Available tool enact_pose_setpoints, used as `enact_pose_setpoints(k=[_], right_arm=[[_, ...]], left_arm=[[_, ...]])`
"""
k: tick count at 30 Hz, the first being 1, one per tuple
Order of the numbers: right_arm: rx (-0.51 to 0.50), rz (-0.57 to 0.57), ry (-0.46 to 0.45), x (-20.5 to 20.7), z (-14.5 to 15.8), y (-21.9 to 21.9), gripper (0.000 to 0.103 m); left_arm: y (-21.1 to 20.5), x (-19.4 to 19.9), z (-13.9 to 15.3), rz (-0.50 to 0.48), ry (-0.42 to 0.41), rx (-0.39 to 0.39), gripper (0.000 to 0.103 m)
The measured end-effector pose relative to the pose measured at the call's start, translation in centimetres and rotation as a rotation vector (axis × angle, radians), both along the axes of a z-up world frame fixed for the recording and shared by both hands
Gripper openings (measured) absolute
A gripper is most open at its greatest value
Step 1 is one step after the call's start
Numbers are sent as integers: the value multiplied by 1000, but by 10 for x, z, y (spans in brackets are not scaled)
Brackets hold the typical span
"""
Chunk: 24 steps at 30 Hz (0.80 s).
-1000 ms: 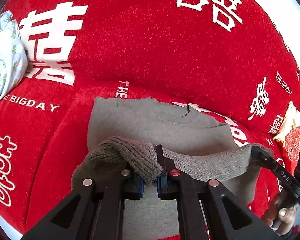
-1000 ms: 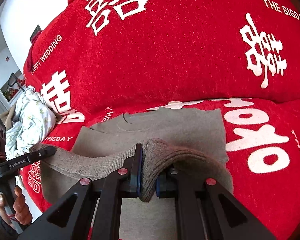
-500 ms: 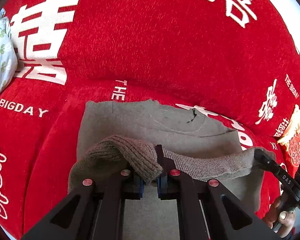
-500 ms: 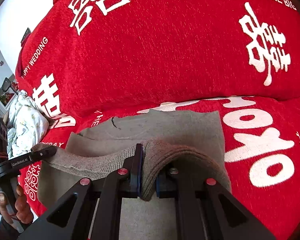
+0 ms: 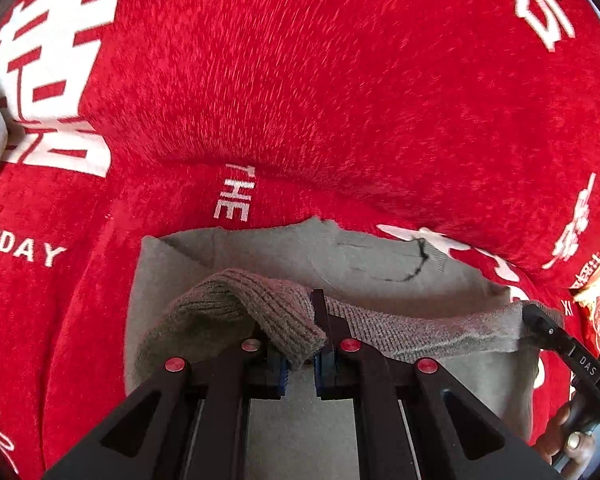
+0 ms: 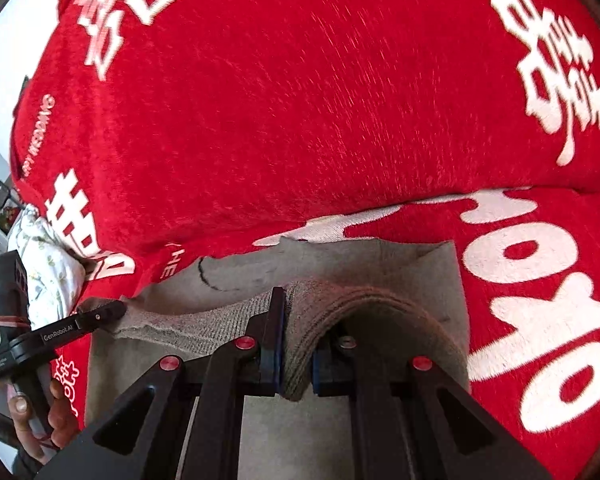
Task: Fold small clothes
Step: 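Hold the folded ribbed edge with both tools and lay it flat on the sweater, then open both tools and release the folded sweater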
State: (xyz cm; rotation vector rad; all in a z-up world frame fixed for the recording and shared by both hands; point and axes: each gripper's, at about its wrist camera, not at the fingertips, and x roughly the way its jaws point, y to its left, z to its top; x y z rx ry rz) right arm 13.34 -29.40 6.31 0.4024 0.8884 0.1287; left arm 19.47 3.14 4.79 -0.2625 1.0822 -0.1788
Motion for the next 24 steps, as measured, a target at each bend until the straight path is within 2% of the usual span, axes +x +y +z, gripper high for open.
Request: enact_pose_setpoints(k=[9, 11, 12, 13, 14, 15, 16, 17, 21, 22, 24], right_arm=[[15, -23, 52, 22, -27, -5, 11], [31, -26, 73, 25, -34, -7, 13], [46, -28, 87, 26, -37, -8, 15], [57, -28, 97, 28, -39, -8, 19], [71, -30, 109, 29, -41, -10, 34], [78, -39, 113, 29, -41, -12, 59], [84, -45, 103, 27, -40, -14, 70], [87, -59, 76, 22, -35, -16, 81], [26, -47, -23, 6, -7, -13, 81], [-8, -23, -31, 6, -4, -6, 81], [-77, 27, -12, 12, -3, 11, 81]], left_arm=[[-2, 27, -35, 3, 82, -14, 10], [1, 31, -43, 6, 119, -38, 16], [4, 32, -46, 12, 132, -69, 29], [9, 33, -48, 16, 139, -139, 52], [13, 34, -49, 11, 139, -221, 64], [16, 34, -48, 12, 137, -269, 80], [21, 32, -44, 27, 133, -290, 85], [26, 30, -39, 53, 123, -290, 85], [47, 14, -17, 92, 43, -313, 85], [46, 9, -13, 103, 17, -301, 85], [27, 6, -14, 57, 22, -229, 85]])
